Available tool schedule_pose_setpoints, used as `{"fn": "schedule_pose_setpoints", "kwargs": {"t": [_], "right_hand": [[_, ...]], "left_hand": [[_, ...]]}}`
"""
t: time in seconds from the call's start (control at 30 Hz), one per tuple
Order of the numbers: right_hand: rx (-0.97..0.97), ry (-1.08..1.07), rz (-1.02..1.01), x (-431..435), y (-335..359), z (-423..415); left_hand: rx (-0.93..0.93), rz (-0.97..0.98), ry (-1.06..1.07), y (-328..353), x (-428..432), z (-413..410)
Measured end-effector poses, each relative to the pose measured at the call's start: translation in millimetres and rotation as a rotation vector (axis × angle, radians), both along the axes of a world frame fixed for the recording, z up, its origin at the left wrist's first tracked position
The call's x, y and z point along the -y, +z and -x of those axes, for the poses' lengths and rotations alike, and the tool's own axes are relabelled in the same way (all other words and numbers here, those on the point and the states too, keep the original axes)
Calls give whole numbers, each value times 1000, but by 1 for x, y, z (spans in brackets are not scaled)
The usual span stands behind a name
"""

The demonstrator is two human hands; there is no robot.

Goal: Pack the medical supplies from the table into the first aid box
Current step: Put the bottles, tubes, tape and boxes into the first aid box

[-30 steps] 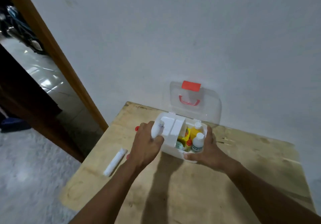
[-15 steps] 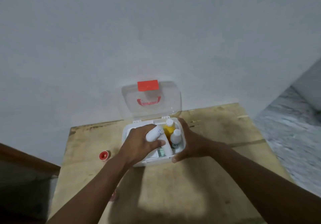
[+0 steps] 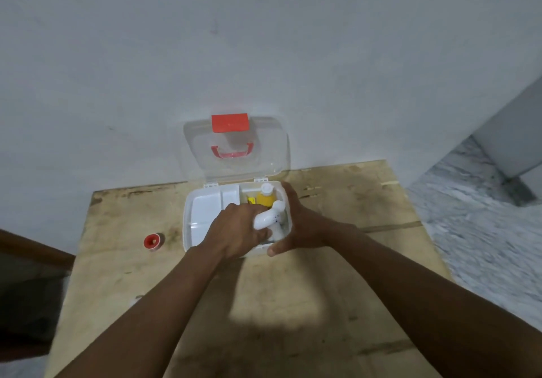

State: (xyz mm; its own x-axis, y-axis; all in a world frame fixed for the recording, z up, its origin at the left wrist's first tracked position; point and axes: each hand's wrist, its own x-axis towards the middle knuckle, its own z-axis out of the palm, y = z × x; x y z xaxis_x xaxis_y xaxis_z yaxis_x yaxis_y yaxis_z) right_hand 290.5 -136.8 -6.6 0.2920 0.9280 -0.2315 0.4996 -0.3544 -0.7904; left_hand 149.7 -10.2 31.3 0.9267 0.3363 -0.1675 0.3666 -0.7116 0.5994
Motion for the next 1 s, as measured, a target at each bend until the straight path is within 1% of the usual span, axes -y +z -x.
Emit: {"fn": "schedule_pose_setpoints", "kwargs": {"t": [0.07, 0.2, 0.43, 0.5, 0.53, 0.6, 0.67, 0.73, 0.83, 0.93, 1.0], "right_hand": [[17, 22, -25, 0, -3, 0], [-18, 6, -48, 2, -12, -3], [-47, -30, -40, 5, -15, -4], [-66, -39, -18, 5, -17, -5], [-73, -50, 5, 5, -17, -5], [-77, -76, 47, 5, -16, -4], [-78, -82, 58, 6, -16, -4], [-71, -74, 69, 6, -15, -5], [-40, -60, 55, 6, -11, -5], [-16, -62, 88, 5, -11, -3], [3, -65, 76, 4, -12, -2]], "left_hand": [[-18, 38, 4, -1, 5, -1], [-64, 92, 29, 1, 12, -4], [-48, 169, 125, 4, 15, 4], [10, 217, 187, 5, 17, 7], [66, 271, 228, 8, 19, 9], [192, 458, 328, 15, 20, 11], [266, 555, 384, 21, 17, 14], [291, 523, 351, 26, 12, 18], [294, 380, 281, 29, 2, 24], [285, 324, 253, 25, -3, 27], [272, 275, 200, 21, -3, 28]]}}
